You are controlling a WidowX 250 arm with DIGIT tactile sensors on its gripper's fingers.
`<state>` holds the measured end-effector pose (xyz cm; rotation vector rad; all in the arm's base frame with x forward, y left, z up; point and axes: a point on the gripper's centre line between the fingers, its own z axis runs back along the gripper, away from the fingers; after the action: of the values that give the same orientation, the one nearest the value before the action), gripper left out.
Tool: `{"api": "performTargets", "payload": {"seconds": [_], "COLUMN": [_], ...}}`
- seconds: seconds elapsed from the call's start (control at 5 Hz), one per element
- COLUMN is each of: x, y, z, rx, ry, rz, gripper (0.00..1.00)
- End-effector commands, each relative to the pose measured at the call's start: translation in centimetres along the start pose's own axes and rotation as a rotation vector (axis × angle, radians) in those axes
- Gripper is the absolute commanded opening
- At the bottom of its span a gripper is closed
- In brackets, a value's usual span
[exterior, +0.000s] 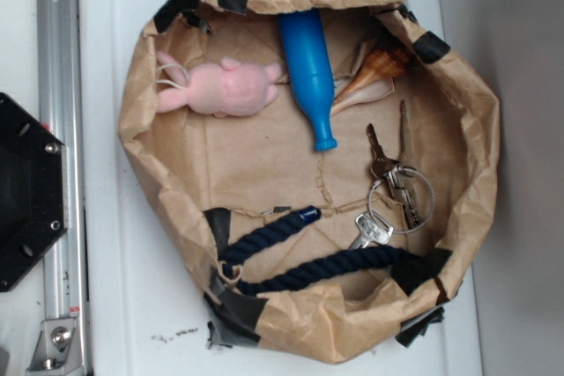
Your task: Grab the blue rope.
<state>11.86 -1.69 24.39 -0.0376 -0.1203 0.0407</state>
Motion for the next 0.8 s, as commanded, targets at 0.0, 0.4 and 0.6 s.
{"api": "performTargets", "payload": {"seconds": [0.0,0.4,0.6], "x": [0.0,8.6,12.8], "y": [0.0,1.6,1.3], "z": [0.0,-5.2,-9.4], "rx": [0.000,-0.060,-0.074], "ry": [0.000,-0.114,-0.110], "rz": [0.000,0.071,0.034], "gripper": [1.00,1.00,1.00]}}
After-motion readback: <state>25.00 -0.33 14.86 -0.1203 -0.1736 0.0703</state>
